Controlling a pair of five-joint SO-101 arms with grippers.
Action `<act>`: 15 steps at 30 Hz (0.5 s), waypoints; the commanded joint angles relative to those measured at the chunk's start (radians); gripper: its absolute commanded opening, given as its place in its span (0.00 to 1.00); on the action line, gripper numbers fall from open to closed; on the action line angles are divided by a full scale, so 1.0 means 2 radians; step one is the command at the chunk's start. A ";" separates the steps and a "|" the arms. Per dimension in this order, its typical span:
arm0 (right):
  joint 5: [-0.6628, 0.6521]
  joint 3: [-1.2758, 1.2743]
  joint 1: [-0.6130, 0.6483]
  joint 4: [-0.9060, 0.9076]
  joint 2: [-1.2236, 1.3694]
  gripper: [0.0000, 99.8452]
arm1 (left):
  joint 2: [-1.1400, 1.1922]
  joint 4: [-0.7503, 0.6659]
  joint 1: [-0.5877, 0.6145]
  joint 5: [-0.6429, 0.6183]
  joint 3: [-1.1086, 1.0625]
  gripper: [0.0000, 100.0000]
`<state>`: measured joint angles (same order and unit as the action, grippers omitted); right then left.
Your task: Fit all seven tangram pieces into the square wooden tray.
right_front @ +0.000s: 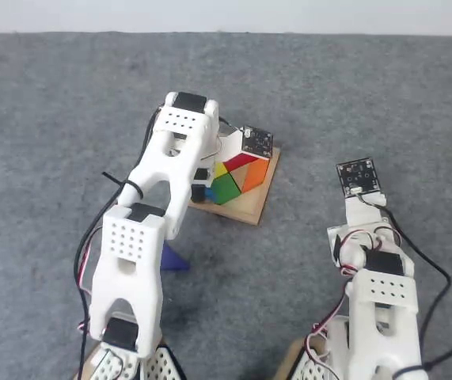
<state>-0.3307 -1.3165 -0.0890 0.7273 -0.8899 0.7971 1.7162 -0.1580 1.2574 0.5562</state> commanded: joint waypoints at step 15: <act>-0.005 0.016 0.001 -0.004 -0.001 0.02 | -0.077 0.001 0.021 -0.107 0.042 0.18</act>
<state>-0.3307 -1.3165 -0.0890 0.7273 -0.8899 0.7449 1.7162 -0.1304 1.2436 0.5562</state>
